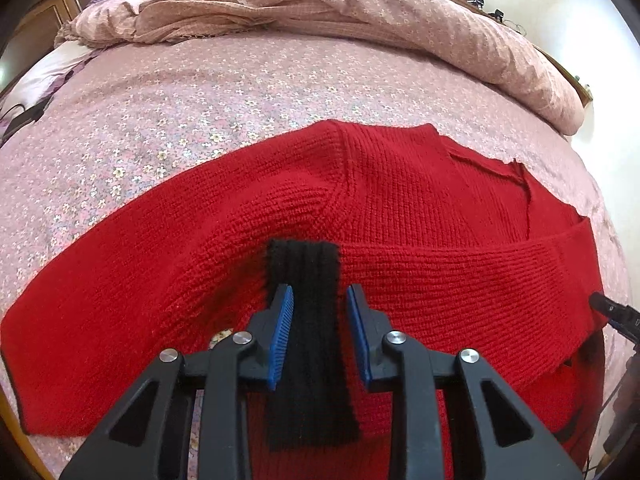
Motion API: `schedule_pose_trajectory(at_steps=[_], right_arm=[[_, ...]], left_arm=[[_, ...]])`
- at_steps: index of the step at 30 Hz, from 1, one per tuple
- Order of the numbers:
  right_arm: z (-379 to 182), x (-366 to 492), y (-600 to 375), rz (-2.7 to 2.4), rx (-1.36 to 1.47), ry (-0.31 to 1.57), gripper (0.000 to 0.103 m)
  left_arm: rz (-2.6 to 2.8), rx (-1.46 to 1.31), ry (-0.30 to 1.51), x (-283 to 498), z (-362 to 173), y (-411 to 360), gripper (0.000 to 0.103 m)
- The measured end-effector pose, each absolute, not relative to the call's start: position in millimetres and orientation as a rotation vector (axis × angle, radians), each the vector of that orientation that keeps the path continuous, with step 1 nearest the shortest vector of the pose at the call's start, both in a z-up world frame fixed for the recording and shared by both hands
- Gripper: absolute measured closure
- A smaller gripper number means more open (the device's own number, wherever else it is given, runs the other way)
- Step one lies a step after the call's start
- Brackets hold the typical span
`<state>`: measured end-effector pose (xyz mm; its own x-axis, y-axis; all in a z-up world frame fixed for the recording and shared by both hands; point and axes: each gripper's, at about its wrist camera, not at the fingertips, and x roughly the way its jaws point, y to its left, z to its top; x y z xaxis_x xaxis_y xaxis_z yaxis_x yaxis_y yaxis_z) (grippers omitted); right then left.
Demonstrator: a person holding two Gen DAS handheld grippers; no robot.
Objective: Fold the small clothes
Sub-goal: 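Fold the held sleeve across the cardigan body with the left tool and release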
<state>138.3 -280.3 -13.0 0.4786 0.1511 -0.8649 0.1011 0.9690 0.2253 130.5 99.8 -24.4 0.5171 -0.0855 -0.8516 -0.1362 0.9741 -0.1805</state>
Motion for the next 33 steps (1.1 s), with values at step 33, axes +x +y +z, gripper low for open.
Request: schedule_pose_trajectory(at_steps=[33], right_arm=[[-6, 134, -286, 0.051, 0.28, 1.037, 0.041]], left_arm=[[-0.062, -0.164, 0.911, 127, 17, 84, 0.099]])
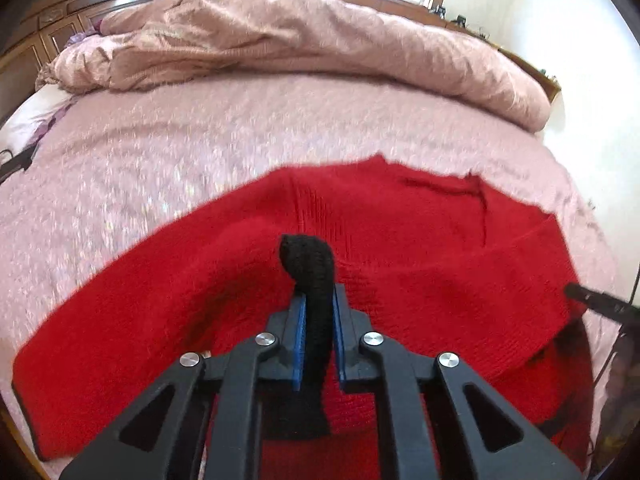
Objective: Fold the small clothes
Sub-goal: 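Fold the held sleeve across the cardigan body with the left tool and release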
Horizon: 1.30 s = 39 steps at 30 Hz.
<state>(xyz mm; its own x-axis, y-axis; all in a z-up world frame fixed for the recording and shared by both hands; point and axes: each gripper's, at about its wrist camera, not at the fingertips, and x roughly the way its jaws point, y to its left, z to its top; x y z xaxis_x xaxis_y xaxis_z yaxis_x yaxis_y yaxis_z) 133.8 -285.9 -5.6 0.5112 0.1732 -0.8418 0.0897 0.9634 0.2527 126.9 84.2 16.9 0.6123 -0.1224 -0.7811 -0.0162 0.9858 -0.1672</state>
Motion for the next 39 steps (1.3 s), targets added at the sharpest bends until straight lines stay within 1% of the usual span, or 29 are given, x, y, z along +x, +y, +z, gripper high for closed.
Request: schedule_pose_trajectory(at_steps=[6, 10, 11, 12, 13, 15, 17, 22, 25, 26, 32, 39], right_arm=[[-1, 149, -290, 0.048, 0.304, 0.996, 0.041], [-11, 167, -288, 0.054, 0.278, 0.998, 0.042], [-16, 170, -286, 0.058, 0.271, 1.008, 0.049], [-21, 174, -285, 0.061, 0.262, 1.017, 0.066], [-24, 175, -284, 0.065, 0.256, 1.017, 0.07], [-21, 174, -287, 0.066, 0.268, 0.995, 0.083], [-17, 171, -293, 0.053, 0.295, 0.97, 0.085], [-25, 175, -294, 0.029, 0.284, 0.988, 0.085], [-25, 175, -291, 0.015, 0.254, 0.99, 0.078], [-26, 176, -291, 0.016, 0.254, 0.991, 0.076], [-20, 174, -294, 0.007, 0.277, 1.02, 0.061], [2, 151, -287, 0.008, 0.246, 1.007, 0.058]], left_arm=[[-0.044, -0.189, 0.855, 146, 36, 96, 0.099], [-0.042, -0.197, 0.843, 154, 38, 99, 0.099], [-0.043, -0.193, 0.846, 156, 37, 97, 0.099], [-0.045, -0.189, 0.85, 158, 35, 97, 0.099], [-0.048, -0.185, 0.853, 160, 33, 96, 0.099], [-0.045, -0.181, 0.855, 165, 30, 96, 0.099], [-0.041, -0.188, 0.859, 169, 26, 97, 0.099], [-0.02, -0.178, 0.944, 187, -3, 100, 0.098], [-0.002, -0.155, 0.99, 194, -22, 101, 0.095], [0.001, -0.151, 0.987, 194, -23, 101, 0.092], [0.01, -0.161, 1.009, 188, -15, 105, 0.088], [0.099, -0.192, 1.024, 162, 8, 130, 0.088]])
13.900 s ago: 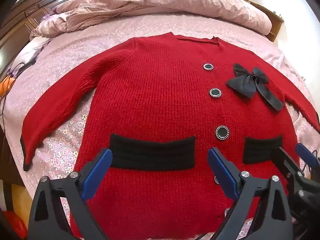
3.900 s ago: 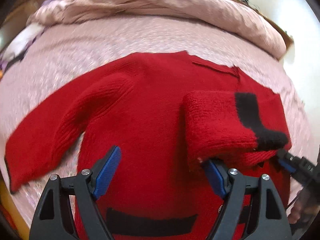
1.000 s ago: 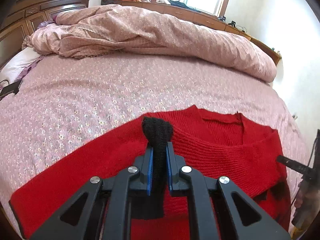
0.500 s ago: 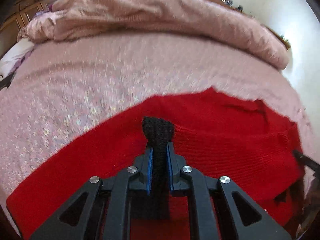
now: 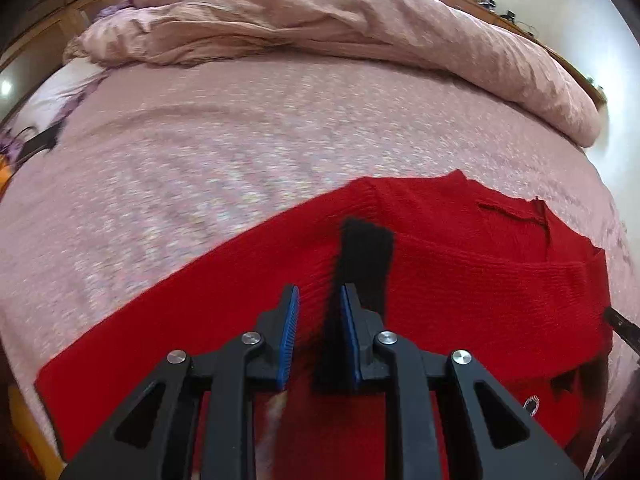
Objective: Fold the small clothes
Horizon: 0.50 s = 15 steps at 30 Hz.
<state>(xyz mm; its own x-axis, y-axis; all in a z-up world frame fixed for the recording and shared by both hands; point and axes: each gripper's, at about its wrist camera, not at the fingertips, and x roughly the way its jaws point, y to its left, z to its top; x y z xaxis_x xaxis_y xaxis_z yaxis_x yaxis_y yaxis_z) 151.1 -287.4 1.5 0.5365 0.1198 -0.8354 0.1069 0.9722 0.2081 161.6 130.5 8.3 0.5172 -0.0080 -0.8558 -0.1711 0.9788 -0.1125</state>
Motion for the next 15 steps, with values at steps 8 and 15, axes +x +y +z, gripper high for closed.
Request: schedule_pose_trajectory(at_steps=[8, 15], right_arm=[[28, 118, -266, 0.07, 0.21, 0.978, 0.053], [39, 93, -249, 0.121, 0.199, 0.985, 0.05]], left_arm=[[0.187, -0.246, 1.027, 111, 22, 163, 0.088], [0.28, -0.258, 1.04, 73, 18, 182, 0.083]])
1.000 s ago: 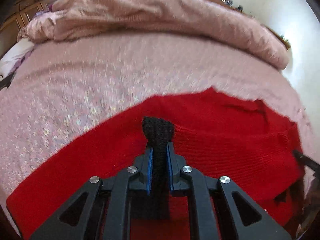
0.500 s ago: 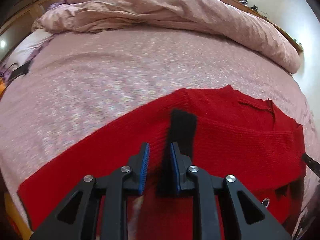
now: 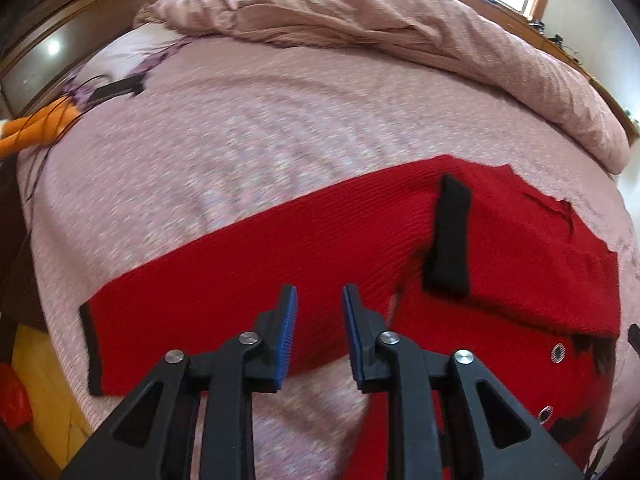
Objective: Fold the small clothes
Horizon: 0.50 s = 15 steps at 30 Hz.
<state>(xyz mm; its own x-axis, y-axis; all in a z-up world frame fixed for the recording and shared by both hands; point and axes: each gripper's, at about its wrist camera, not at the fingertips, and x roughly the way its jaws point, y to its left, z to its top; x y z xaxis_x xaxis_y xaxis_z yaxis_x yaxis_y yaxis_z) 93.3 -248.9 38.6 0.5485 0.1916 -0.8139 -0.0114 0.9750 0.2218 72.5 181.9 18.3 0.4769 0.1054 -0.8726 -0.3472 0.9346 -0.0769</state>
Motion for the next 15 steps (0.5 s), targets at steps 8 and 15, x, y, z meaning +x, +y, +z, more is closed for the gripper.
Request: schedule_pose_trajectory(at_steps=[8, 15], right_arm=[[29, 75, -242, 0.122, 0.183, 1.022, 0.045], [12, 68, -232, 0.124, 0.168, 1.075, 0.044]], left_arm=[[0.305, -0.302, 1.092, 29, 0, 201, 0.077], [0.257, -0.3, 1.153, 14, -22, 201, 0.076]])
